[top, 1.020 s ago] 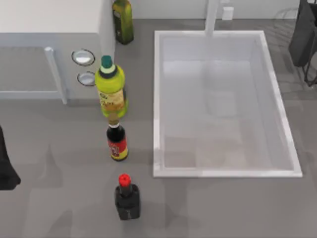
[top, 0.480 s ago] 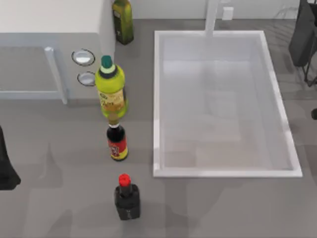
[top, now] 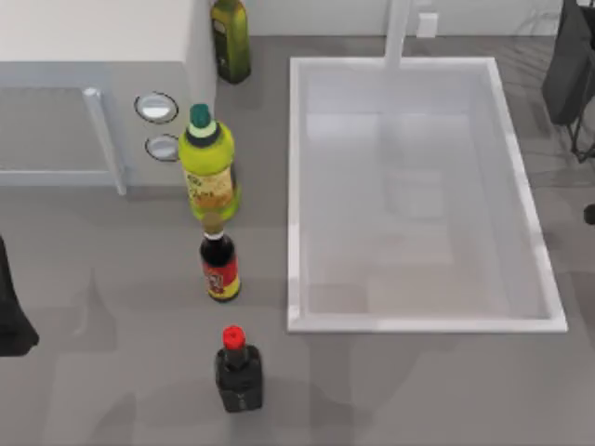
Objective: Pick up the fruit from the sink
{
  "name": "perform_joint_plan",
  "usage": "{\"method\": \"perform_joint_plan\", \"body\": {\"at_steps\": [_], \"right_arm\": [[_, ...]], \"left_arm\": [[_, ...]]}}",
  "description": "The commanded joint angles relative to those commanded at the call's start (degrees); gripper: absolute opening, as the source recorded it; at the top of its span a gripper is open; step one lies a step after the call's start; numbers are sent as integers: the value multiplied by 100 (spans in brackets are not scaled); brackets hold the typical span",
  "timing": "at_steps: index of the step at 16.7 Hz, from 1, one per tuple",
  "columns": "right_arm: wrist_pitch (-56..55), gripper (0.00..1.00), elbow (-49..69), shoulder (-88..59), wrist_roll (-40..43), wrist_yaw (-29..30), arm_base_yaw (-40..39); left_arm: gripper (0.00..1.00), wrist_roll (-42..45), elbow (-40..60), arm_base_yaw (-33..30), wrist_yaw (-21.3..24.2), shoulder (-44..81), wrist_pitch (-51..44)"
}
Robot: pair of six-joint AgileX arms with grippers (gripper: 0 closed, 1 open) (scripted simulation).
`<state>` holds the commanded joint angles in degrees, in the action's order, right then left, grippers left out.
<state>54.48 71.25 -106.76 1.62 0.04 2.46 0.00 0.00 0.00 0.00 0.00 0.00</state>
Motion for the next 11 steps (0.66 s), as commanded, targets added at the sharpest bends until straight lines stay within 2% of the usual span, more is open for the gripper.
{"method": "perform_joint_plan", "body": {"at_steps": [5,11], "right_arm": [[0,98,0,0,0,0,0],[0,100,0,0,0,0,0]], "left_arm": [[100,0,0,0,0,0,0],[100,0,0,0,0,0,0]]}}
